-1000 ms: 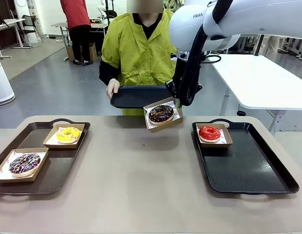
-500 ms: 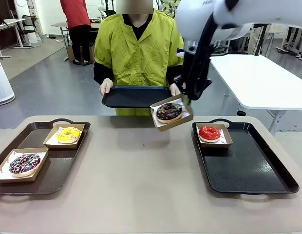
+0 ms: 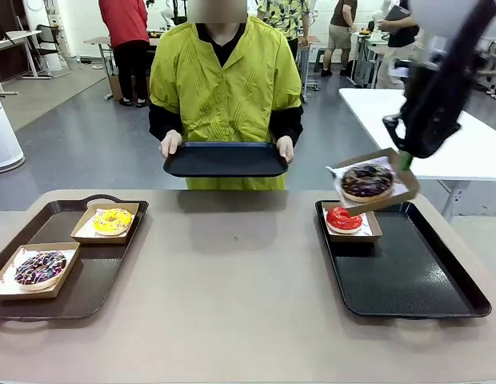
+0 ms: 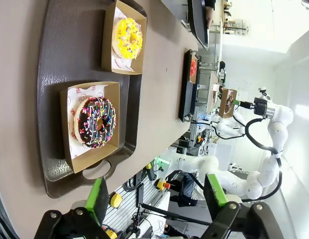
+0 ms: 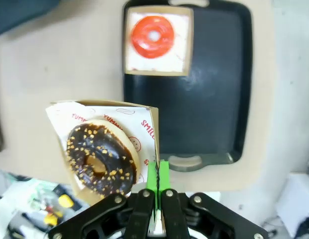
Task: Individually package the donuts and arrange them on the tray.
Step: Place the picked Paper togo box on the Handle tray.
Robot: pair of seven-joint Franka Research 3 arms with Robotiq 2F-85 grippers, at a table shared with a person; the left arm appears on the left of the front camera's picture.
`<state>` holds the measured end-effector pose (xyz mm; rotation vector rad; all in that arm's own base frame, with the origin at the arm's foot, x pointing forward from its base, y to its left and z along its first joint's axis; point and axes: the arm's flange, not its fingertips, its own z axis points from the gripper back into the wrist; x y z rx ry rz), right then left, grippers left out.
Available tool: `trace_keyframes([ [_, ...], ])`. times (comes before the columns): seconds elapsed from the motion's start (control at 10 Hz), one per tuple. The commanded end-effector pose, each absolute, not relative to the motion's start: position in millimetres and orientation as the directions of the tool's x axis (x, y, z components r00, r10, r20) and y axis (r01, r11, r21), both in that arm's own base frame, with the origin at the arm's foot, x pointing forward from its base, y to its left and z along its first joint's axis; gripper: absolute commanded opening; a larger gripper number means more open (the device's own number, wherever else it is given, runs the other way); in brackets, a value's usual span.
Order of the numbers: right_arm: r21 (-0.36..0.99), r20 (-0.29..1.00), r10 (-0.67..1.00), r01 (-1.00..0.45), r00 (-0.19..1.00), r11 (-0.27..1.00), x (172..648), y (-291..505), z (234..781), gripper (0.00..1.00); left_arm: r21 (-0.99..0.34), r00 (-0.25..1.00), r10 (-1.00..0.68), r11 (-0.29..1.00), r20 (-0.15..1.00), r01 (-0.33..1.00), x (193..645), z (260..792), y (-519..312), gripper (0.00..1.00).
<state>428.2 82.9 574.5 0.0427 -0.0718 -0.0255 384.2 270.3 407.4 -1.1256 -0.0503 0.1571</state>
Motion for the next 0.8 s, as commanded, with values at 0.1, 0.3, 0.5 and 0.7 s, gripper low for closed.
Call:
trace_keyframes([
  [0.1,0.105,0.157,-0.027,0.011,0.987,0.994,424.1,33.5,526.6,0.01,-0.901,0.987,0.158,0.421,-0.041,-0.106,382.3,409.3,269.8,1.00],
  [0.3,0.092,0.178,-0.020,0.004,0.984,0.996,435.8,16.5,500.4,0.01,-0.901,0.987,0.158,0.421,-0.041,-0.106,382.3,409.3,269.8,1.00],
  [0.5,0.063,0.156,-0.024,0.014,0.987,0.998,448.1,8.0,475.2,0.01,-0.901,0.987,0.158,0.421,-0.041,-0.106,382.3,409.3,269.8,1.00],
  [0.7,0.071,0.119,-0.060,0.051,0.991,0.996,451.6,3.6,467.6,0.01,-0.901,0.987,0.158,0.421,-0.041,-0.106,382.3,409.3,269.8,1.00],
])
